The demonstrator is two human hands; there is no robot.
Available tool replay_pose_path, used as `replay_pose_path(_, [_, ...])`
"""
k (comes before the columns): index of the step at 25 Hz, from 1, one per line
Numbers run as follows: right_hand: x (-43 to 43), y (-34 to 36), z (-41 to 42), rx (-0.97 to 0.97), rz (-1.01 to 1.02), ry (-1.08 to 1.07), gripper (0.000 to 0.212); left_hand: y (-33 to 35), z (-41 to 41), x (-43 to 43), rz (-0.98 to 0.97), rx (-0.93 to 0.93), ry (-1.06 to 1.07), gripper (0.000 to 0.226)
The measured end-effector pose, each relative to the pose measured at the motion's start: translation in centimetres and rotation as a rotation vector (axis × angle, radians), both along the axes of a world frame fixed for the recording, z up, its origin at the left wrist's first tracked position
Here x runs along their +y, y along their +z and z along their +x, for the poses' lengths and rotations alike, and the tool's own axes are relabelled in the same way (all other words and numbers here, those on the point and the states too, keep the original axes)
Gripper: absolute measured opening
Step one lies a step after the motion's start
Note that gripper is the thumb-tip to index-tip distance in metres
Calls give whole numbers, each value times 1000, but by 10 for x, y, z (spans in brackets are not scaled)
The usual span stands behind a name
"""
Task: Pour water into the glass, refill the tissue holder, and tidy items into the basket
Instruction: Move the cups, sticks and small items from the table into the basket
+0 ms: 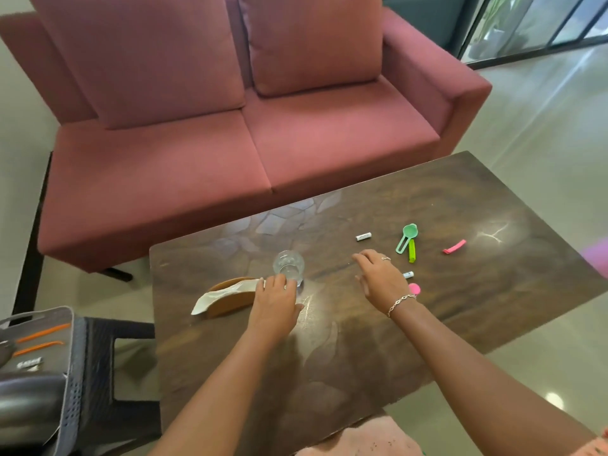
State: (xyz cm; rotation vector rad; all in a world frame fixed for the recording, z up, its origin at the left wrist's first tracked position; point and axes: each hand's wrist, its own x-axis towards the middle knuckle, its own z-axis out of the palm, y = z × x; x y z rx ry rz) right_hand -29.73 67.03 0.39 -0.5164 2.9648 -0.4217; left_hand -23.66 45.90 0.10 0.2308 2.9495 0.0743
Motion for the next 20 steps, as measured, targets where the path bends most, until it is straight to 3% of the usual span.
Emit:
replay_pose_path(7, [101,-22,-61,-125,106,-50,34,-10,-65,58,33,-92,-10,35])
replay_pose_path(15, [172,-90,-132,-363,343,159,30,-44,-158,130,17,-224,2,37])
replay_pose_path(20, [190,-148,-144,-484,364,261,22,-88,-207,168,-52,-287,-29,36])
